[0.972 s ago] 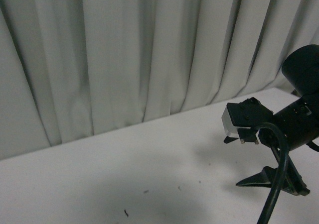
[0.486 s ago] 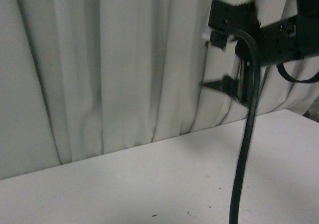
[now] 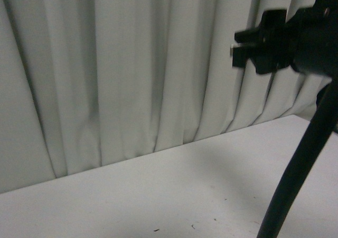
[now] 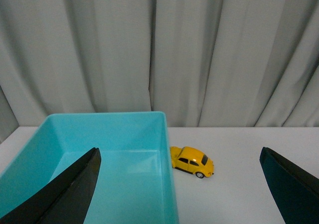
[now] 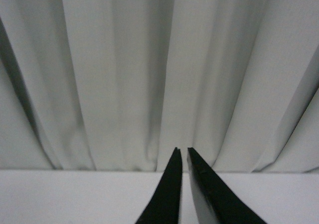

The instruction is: Wind up and store yellow beetle toy

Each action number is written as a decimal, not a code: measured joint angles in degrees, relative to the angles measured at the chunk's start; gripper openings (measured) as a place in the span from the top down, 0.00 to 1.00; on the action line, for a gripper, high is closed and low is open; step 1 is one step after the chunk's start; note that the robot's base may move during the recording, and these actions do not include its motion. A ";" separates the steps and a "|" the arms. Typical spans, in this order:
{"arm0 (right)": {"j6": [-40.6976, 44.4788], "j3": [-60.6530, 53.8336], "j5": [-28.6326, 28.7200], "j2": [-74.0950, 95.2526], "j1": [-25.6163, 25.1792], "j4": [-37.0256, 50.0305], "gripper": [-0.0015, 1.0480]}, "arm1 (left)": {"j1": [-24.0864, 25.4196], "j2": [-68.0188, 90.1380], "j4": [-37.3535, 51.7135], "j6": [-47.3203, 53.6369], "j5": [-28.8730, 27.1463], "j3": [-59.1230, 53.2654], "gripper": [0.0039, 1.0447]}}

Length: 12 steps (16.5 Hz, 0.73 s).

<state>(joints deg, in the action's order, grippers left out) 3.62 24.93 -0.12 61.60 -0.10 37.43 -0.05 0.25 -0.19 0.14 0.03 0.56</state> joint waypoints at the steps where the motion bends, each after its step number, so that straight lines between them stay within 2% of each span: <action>1: -1.22 -3.61 0.09 -1.20 0.09 0.35 0.98 | 0.00 0.00 0.00 0.00 -0.04 0.00 0.06; 6: -2.60 -15.65 0.11 -13.94 0.09 0.39 0.98 | 0.00 0.00 0.00 0.00 -0.04 0.00 0.06; 12: -2.67 -20.33 0.11 -23.98 0.09 -4.81 0.98 | 0.00 0.00 0.00 0.00 -0.04 0.00 0.06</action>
<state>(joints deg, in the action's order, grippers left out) 0.95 4.60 -0.01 37.63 -0.01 32.62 -0.05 0.25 -0.19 0.14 -0.01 0.56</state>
